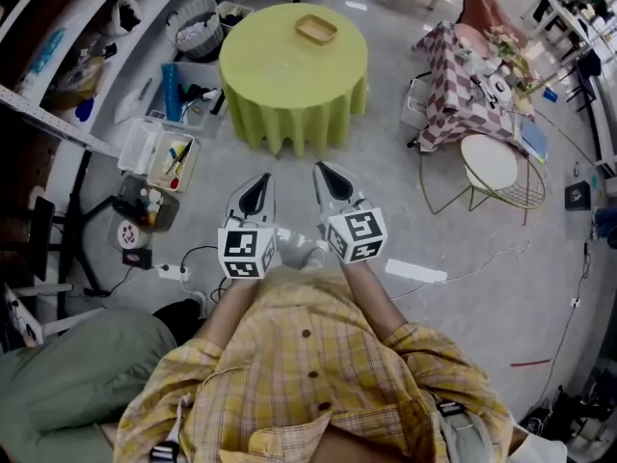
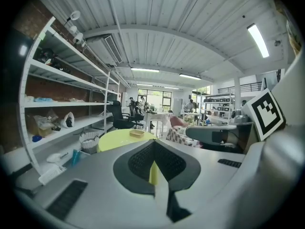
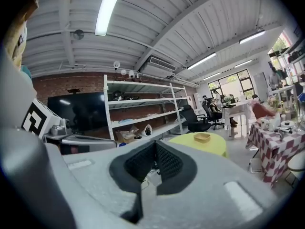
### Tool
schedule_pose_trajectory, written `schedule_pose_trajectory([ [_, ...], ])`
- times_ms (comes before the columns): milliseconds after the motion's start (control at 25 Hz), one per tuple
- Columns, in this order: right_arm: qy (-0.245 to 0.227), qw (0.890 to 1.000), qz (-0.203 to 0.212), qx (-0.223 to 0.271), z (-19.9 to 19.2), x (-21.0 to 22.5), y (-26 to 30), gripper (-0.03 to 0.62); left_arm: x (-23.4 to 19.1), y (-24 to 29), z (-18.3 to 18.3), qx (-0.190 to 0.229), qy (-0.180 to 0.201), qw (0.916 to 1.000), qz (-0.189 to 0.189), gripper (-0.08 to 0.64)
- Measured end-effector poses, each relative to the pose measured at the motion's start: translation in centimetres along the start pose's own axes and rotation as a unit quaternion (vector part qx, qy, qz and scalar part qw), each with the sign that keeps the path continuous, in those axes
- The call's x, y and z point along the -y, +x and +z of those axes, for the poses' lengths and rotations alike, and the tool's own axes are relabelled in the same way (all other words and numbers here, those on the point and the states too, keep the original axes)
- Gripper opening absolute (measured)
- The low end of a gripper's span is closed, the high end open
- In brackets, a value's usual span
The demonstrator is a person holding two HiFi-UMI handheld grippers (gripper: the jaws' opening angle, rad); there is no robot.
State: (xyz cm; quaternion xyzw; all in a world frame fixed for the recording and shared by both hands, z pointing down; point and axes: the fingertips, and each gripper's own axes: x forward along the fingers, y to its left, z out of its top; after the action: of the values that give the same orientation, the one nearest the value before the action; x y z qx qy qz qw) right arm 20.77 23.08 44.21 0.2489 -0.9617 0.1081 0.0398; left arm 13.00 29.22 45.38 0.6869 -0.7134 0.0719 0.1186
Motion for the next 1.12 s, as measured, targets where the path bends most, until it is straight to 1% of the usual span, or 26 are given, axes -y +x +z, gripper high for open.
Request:
schedule_pose_trajectory([
  [160,0.001,1.000,0.005,0.003,0.2,0.4,-0.5,-0.002,1.3,0.2,0.1,0.000,0.008,1.0000,-0.003,0.005],
  [360,-0.008,1.000,0.015,0.004,0.2,0.5,-0.1,-0.002,1.6,1.1,-0.6,-0.003,0.015,0.9999,-0.005,0.005],
  [480,-0.009,1.000,0.013,0.000,0.1,1.1,0.5,-0.002,1.4,2.0,-0.4,-0.002,0.014,0.9999,-0.007,0.005],
  [600,-0.013,1.000,0.009,-0.007,-0.1,1.7,1.8,-0.002,0.3,3.4,-0.8,-0.006,0.010,0.9999,-0.010,0.005],
  [800,-0.014,1.000,-0.008,-0.012,0.2,3.3,4.4,-0.002,-2.1,6.2,-0.1,-0.006,0.002,0.9999,-0.015,0.005],
  [1120,-0.014,0.999,-0.029,-0.021,0.6,6.0,10.2,-0.002,-6.3,11.9,0.9,-0.011,-0.002,0.9995,-0.029,0.005],
])
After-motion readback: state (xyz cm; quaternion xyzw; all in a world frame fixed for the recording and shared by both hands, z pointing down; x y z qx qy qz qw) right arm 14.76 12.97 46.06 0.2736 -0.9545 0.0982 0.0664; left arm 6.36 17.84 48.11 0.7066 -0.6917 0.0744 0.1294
